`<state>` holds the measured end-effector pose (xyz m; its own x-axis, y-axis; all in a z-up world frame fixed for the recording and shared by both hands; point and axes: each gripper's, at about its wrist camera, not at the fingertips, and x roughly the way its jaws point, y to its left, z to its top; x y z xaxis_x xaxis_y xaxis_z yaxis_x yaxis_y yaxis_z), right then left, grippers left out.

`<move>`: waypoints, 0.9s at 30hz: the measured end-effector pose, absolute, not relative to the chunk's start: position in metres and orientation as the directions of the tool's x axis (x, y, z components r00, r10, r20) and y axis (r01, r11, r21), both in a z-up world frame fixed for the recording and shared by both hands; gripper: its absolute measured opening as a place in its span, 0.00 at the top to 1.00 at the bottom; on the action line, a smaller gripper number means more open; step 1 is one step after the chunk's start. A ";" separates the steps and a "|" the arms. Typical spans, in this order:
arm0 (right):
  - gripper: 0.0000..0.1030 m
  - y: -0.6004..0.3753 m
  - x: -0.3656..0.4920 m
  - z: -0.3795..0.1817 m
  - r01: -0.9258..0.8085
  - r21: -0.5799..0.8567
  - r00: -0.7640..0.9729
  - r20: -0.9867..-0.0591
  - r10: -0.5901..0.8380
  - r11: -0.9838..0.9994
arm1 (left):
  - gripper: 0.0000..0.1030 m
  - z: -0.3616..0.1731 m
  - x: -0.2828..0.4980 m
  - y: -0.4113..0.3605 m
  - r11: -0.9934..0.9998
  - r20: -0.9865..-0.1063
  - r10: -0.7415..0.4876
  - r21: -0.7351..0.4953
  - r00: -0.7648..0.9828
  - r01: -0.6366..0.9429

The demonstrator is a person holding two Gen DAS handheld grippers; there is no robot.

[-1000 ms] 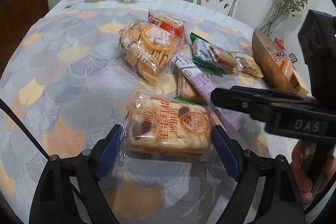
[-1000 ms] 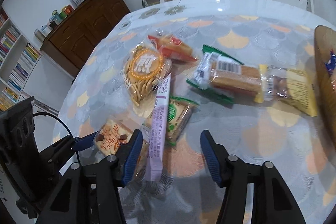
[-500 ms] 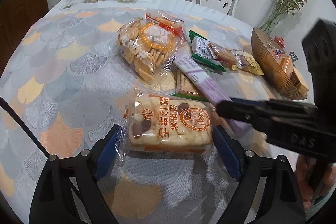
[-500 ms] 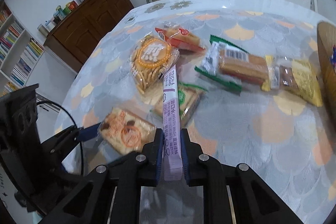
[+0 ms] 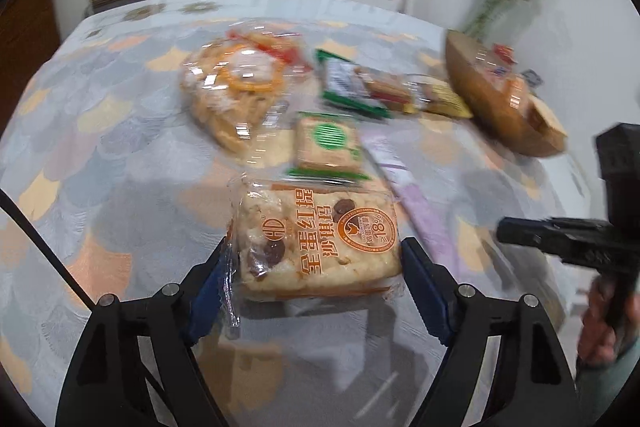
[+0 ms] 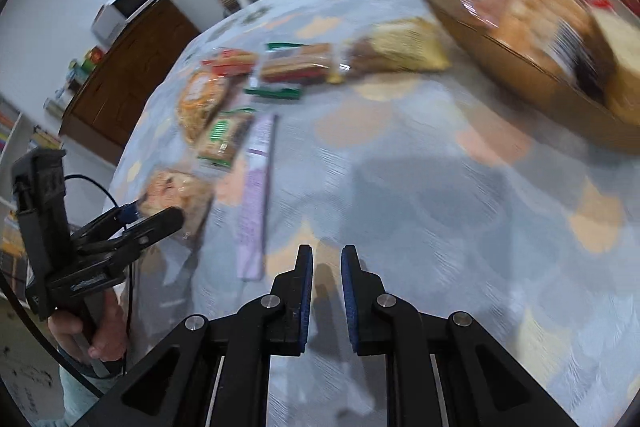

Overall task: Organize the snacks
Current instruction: 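Grasp the red-printed cake pack with the left tool while the right tool grasps the purple stick pack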

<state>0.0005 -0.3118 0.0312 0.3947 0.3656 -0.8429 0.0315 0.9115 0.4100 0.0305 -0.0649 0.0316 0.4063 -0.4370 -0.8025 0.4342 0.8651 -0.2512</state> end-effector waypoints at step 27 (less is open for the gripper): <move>0.66 -0.264 -0.004 0.042 -0.115 0.406 0.374 -0.828 0.419 0.906 | 0.18 0.044 -0.024 -0.011 0.855 -0.843 -0.371 -0.146 0.390 0.497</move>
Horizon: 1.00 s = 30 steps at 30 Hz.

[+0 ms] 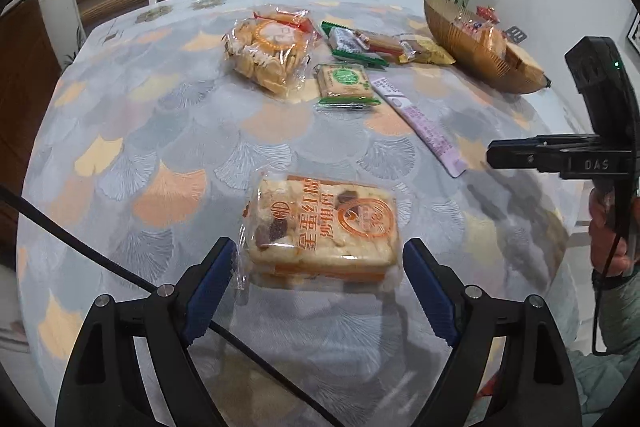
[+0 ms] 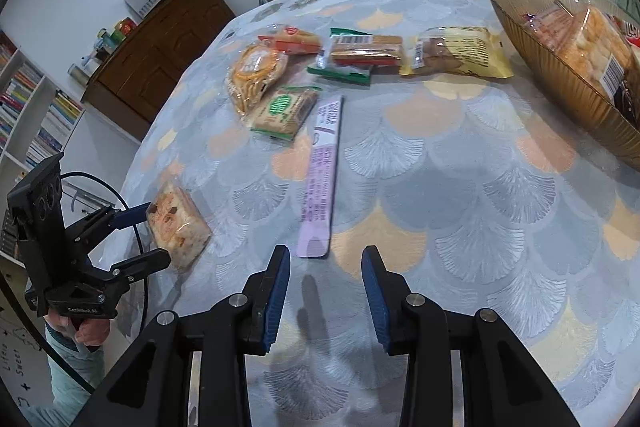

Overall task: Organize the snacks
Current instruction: 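Grasp the red-printed cake pack with the left tool while the right tool grasps the purple stick pack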

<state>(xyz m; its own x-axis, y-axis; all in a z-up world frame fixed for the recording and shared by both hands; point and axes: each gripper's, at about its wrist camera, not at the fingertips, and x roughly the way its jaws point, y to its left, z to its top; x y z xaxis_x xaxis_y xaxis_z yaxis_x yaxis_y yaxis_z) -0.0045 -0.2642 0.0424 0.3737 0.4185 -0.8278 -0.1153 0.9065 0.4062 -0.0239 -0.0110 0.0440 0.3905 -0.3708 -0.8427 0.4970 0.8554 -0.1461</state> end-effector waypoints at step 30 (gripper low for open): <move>0.65 -0.279 -0.044 0.047 -0.075 0.449 0.399 -0.804 0.440 0.890 | 0.18 0.029 -0.016 -0.015 0.871 -0.801 -0.475 -0.369 0.364 0.326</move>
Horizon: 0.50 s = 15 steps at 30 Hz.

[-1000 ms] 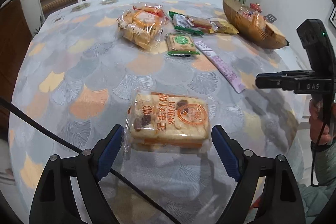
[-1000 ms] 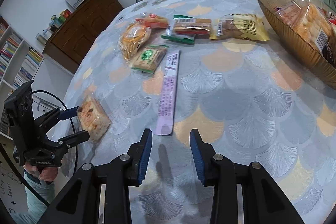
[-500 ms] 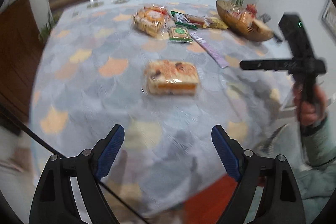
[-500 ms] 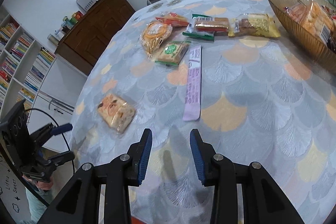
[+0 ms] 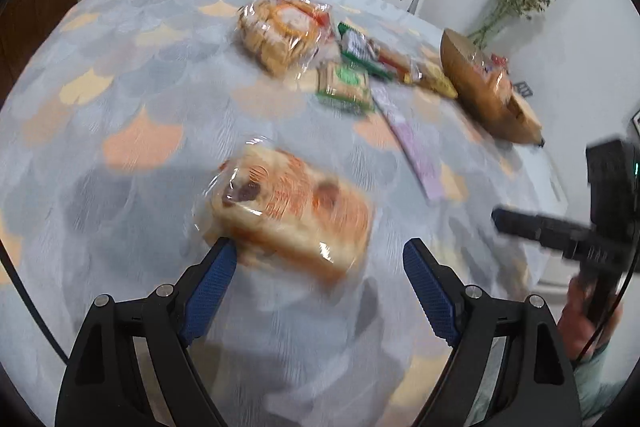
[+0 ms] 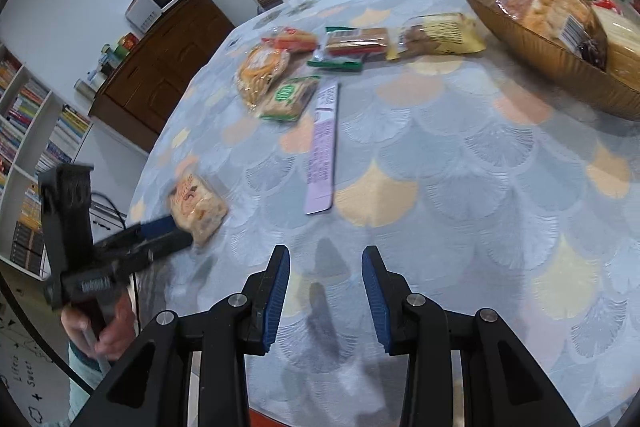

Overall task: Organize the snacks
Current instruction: 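Grasp the red-printed cake pack with the left tool while the right tool grasps the purple stick pack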

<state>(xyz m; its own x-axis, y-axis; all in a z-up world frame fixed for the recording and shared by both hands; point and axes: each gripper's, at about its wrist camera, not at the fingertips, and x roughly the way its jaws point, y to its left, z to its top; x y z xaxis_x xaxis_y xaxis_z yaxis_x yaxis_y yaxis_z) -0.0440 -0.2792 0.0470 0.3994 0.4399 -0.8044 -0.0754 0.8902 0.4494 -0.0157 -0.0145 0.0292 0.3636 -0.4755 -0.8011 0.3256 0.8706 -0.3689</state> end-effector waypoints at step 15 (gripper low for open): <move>0.54 -0.258 0.003 0.043 -0.109 0.380 0.399 -0.830 0.391 0.919 | 0.52 0.023 0.003 -0.049 0.913 -0.844 -0.321 -0.156 0.429 0.377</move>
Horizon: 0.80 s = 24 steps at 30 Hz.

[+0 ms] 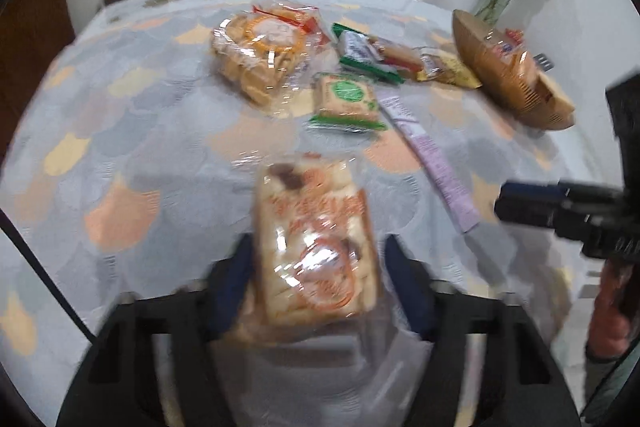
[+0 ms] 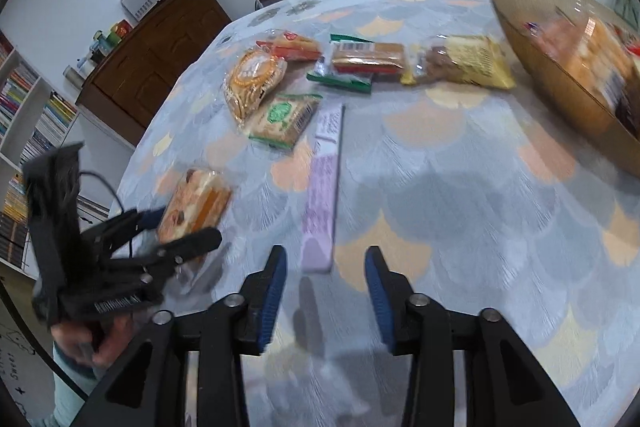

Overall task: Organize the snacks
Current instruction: 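Grasp the red-printed cake pack with the left tool while the right tool grasps the purple stick pack, then carry both packs over the amber bowl and open both tools to release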

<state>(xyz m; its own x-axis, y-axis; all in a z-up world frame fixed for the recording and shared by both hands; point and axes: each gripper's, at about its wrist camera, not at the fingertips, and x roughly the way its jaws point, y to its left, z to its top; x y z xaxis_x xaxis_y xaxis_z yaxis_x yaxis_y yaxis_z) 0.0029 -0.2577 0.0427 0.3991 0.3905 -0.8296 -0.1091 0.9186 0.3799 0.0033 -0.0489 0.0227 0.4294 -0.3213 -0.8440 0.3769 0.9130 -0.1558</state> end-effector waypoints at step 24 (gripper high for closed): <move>0.81 -0.200 0.041 0.022 -0.110 0.041 0.521 -0.849 0.093 0.993 | 0.54 0.018 -0.001 -0.037 0.912 -0.774 -0.382 -0.228 0.505 0.341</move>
